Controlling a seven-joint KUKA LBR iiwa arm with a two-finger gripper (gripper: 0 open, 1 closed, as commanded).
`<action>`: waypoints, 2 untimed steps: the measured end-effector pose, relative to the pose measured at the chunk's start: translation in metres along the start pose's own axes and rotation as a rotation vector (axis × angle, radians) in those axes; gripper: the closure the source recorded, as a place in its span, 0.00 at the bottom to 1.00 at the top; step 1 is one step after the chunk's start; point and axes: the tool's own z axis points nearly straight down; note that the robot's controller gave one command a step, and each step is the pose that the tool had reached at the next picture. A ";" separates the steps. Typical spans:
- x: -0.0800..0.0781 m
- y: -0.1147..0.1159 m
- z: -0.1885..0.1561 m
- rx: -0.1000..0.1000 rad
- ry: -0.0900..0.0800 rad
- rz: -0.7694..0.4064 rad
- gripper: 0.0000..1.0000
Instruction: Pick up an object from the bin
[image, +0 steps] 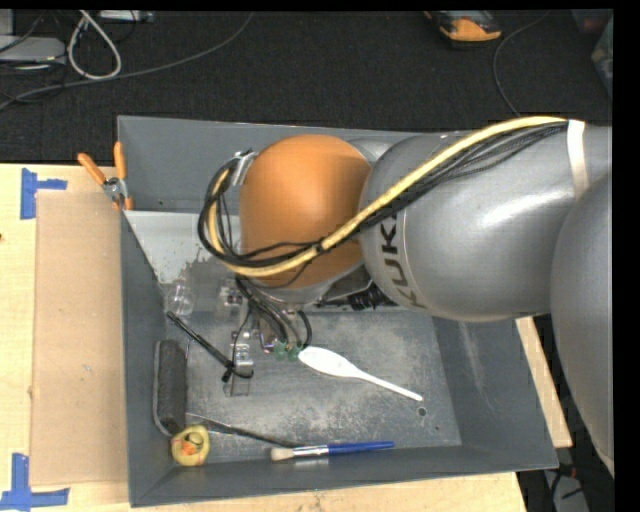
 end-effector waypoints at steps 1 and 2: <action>-0.002 -0.002 -0.005 -0.001 -0.008 0.005 0.00; 0.021 -0.021 0.074 -0.002 -0.008 0.092 0.00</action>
Offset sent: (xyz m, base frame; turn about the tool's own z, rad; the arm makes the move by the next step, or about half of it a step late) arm -0.0453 -0.0392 -0.1535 0.1778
